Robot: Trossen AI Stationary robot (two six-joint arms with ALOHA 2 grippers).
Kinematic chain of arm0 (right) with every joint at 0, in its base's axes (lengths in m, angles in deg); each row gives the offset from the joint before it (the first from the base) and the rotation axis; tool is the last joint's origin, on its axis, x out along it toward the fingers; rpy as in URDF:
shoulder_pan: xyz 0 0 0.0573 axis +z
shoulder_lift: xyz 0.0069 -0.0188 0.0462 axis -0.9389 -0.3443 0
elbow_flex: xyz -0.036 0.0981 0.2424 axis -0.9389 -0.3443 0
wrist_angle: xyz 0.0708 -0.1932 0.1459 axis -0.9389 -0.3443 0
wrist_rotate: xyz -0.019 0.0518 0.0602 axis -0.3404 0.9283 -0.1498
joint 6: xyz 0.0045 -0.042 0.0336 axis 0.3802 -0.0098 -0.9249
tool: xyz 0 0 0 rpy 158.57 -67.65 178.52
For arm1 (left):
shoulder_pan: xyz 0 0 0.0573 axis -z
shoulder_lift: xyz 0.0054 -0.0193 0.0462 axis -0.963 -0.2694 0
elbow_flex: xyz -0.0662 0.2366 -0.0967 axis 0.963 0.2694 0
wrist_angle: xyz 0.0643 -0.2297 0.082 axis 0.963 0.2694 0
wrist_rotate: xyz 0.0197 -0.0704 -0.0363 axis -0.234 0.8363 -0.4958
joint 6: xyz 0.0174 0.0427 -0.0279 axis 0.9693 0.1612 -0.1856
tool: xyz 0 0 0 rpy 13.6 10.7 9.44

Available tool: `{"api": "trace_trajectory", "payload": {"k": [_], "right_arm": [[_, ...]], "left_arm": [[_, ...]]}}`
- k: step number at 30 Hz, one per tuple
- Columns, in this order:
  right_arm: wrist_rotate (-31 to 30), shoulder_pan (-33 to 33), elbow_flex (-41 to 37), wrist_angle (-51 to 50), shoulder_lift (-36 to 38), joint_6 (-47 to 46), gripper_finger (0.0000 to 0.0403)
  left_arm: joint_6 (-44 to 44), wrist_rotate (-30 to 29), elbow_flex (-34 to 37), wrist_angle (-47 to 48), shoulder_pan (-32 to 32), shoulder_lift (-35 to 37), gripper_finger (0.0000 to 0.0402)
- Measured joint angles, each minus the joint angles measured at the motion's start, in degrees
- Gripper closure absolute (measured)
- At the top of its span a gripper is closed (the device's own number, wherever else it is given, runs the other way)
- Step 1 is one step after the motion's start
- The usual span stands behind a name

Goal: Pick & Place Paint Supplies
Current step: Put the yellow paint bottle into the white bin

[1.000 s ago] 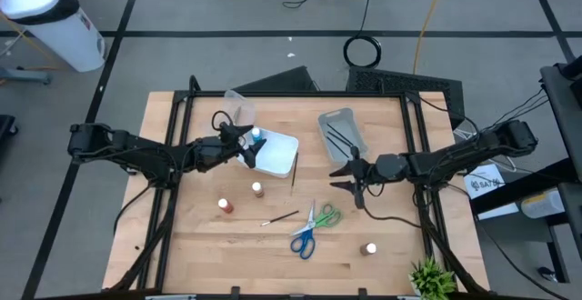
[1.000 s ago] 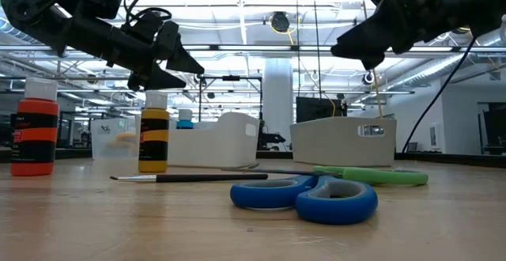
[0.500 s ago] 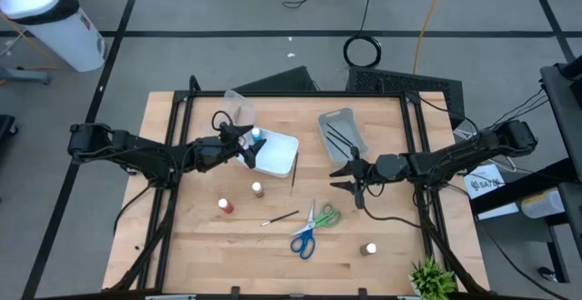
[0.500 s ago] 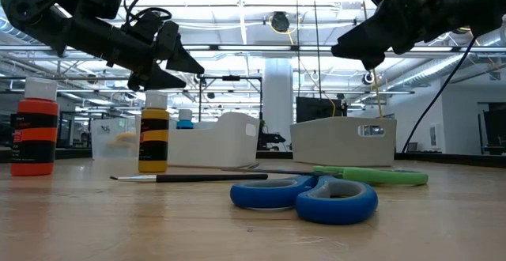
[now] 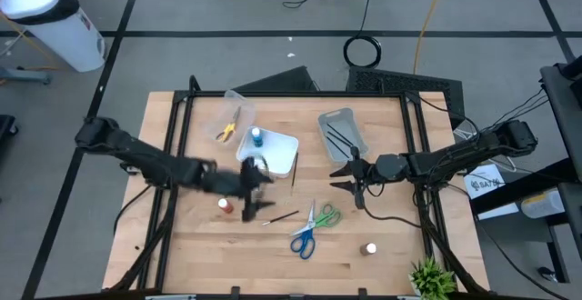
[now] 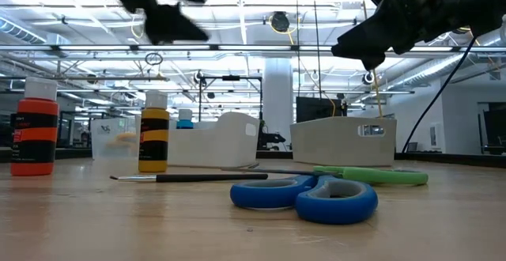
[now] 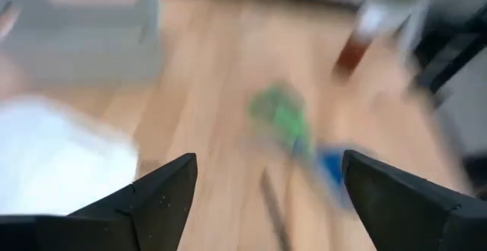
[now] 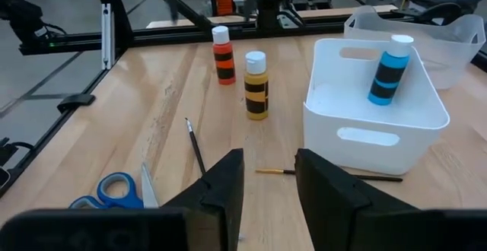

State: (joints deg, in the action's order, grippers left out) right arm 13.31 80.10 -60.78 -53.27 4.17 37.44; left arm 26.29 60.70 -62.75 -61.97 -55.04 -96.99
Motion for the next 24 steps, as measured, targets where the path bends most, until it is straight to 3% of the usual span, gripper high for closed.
{"api": "trace_trajectory", "payload": {"k": [3,6,9,12,17,24], "right_arm": [[0.0,0.0,0.0,0.0,0.0,-0.1,0.0297],[0.0,0.0,0.0,0.0,0.0,-0.1,0.0298],[0.0,0.0,0.0,0.4,0.0,-0.1,0.0296],[0.0,0.0,0.0,0.4,0.0,-0.3,0.0297],[0.0,0.0,0.0,0.5,0.0,-0.3,0.03],[0.0,-0.1,0.0,2.4,0.0,3.5,0.0299]], "left_arm": [[-5.3,-9.7,-5.6,9.0,6.4,-5.1,0.0081],[-6.9,-15.6,-6.7,8.2,10.1,-10.4,0.0097],[-10.6,-17.9,-6.7,6.3,11.3,-14.7,0.0114],[-16.3,-16.9,-6.7,7.3,11.5,-17.6,0.0129],[-24.3,-10.1,-6.7,9.9,11.6,-19.7,0.0168],[-25.9,-7.2,-6.7,9.9,13.8,-22.9,0.03]]}}
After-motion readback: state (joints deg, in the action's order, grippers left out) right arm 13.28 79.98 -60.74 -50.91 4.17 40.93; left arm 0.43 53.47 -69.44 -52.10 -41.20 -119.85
